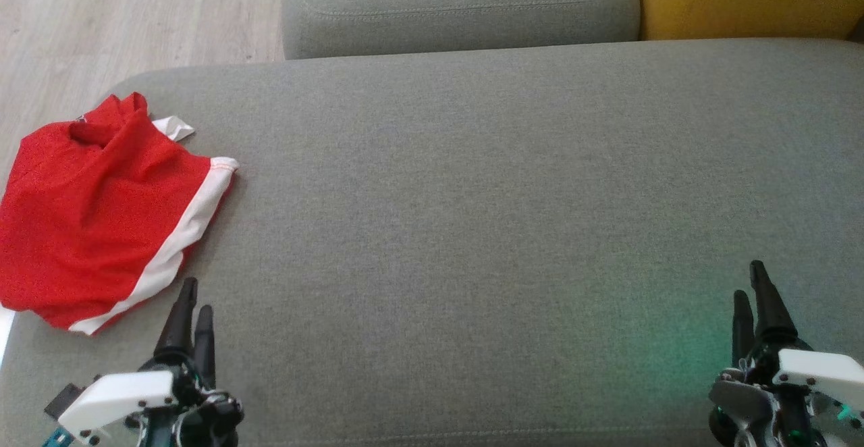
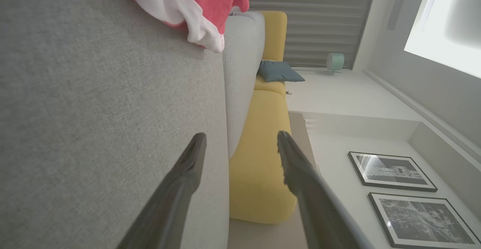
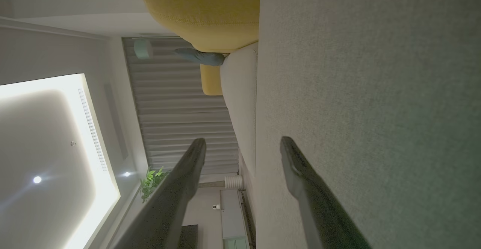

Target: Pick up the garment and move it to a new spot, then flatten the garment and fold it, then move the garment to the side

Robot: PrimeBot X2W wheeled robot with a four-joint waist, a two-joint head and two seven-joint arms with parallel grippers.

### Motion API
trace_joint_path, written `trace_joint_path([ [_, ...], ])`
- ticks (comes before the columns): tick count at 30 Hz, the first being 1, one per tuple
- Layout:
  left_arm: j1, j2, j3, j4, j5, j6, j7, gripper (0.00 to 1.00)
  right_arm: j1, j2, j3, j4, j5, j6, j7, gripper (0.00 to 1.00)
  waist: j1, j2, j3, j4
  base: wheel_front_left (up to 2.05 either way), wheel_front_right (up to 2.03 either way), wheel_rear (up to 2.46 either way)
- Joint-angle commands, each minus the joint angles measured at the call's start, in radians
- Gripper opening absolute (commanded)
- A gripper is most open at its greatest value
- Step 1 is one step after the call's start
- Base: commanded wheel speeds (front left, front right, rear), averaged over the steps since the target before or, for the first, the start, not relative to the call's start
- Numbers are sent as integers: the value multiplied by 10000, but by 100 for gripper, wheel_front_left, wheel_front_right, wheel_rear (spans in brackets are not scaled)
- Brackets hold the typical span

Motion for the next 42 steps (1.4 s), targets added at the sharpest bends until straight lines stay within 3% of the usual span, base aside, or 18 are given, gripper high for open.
trace_joint_path([
  [1,-501,111,-59,-431,159,-22,-130,100,-347,-115,69,-434,-198,12,-148,100,0,0,-9,3,0,0,0],
  [8,-632,253,-228,-479,894,-22,-354,100,-395,-323,192,-511,-1015,16,-362,100,0,0,-31,22,0,0,0],
  [28,-899,306,-438,-1217,4573,-9,-971,100,-462,-586,646,-1503,-4914,29,-769,100,0,0,-100,65,0,0,0],
  [42,-1005,469,-722,-1554,6739,31,-1381,100,-454,-714,1061,-1931,-6815,37,-1000,100,0,0,-135,92,0,0,0],
])
